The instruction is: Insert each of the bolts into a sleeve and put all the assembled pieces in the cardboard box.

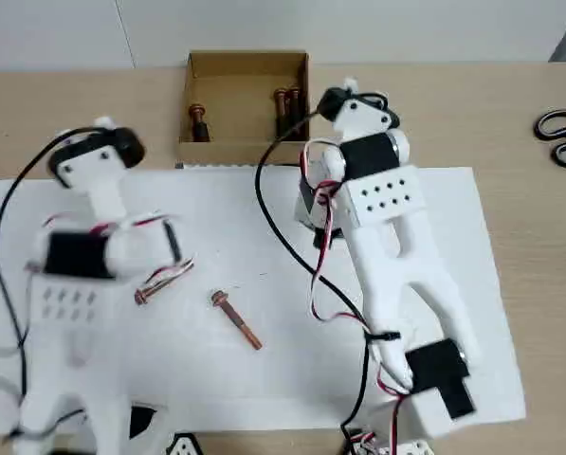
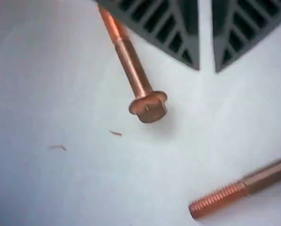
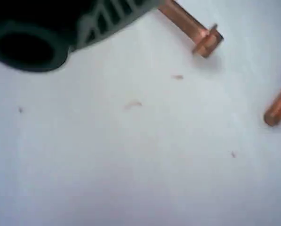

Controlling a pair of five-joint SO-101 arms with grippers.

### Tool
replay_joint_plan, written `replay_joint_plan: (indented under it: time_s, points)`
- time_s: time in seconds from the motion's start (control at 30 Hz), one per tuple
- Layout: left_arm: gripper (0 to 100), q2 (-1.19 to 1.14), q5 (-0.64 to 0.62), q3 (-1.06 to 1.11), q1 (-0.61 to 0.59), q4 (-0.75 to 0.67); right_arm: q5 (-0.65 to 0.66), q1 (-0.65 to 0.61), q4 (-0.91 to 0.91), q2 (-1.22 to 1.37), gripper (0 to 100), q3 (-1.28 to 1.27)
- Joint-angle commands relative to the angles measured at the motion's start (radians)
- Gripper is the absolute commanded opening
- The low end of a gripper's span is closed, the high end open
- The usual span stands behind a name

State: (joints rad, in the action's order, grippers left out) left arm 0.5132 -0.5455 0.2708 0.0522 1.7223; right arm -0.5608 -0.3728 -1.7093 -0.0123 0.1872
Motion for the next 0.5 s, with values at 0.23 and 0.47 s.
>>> replay_joint_plan:
  time_s: [0.23,0.47]
  points:
    - [0,-0.176,-0.569,-0.067,0.192,0.018,0.003,0.013,-0.007,-0.302,0.3,-0.192]
    - [1,-0.273,-0.555,-0.05,0.196,-0.005,0.003,0.062,-0.005,-0.438,0.3,-0.305]
